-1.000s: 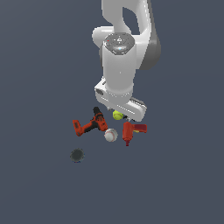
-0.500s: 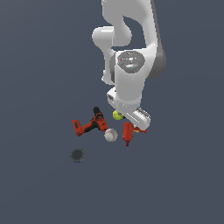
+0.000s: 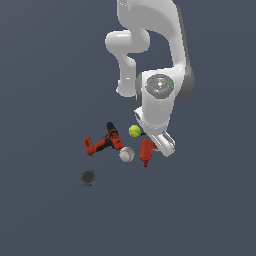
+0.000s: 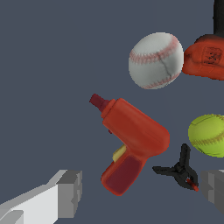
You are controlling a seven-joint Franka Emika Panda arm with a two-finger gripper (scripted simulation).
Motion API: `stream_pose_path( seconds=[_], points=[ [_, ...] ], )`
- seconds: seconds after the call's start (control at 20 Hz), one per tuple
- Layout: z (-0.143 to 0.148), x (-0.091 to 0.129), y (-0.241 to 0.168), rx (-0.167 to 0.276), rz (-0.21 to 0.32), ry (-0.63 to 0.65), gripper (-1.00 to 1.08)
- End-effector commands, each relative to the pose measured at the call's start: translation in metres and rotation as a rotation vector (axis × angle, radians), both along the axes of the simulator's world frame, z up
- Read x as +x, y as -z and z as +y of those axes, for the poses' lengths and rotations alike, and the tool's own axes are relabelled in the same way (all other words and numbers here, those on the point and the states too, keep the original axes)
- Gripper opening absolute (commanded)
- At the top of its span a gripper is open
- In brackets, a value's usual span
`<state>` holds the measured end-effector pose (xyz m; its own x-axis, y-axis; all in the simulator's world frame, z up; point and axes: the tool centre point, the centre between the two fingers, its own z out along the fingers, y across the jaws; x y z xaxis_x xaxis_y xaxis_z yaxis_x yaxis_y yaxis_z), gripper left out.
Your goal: Pick up a designated object from a clutter of objects.
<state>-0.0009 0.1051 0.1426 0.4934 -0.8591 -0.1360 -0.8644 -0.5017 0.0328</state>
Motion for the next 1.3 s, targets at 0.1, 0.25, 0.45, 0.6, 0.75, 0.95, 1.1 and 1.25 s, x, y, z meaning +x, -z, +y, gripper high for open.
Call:
stream_pose_path(
  seconds=[0.1, 0.25, 0.45, 0.6, 0.75, 0.95, 1.1, 1.25],
  points=[
    [0.016, -0.004, 0.018, -0.001, 0.020, 0.104, 1.08],
    [0.027, -0.008, 0.029, -0.002, 0.034, 0.173, 1.08],
    [0.040, -0.013, 0.044, -0.005, 0.053, 0.265, 1.08],
    [0.050, -0.018, 0.056, -0.008, 0.068, 0.335, 1.08],
    [0.059, -0.022, 0.066, -0.012, 0.082, 0.397, 1.08],
    [0.068, -0.027, 0.077, -0.017, 0.097, 0.463, 1.08],
    [0.073, -0.030, 0.083, -0.020, 0.106, 0.500, 1.08],
    [0.077, -0.032, 0.087, -0.022, 0.112, 0.527, 1.08]
  ],
)
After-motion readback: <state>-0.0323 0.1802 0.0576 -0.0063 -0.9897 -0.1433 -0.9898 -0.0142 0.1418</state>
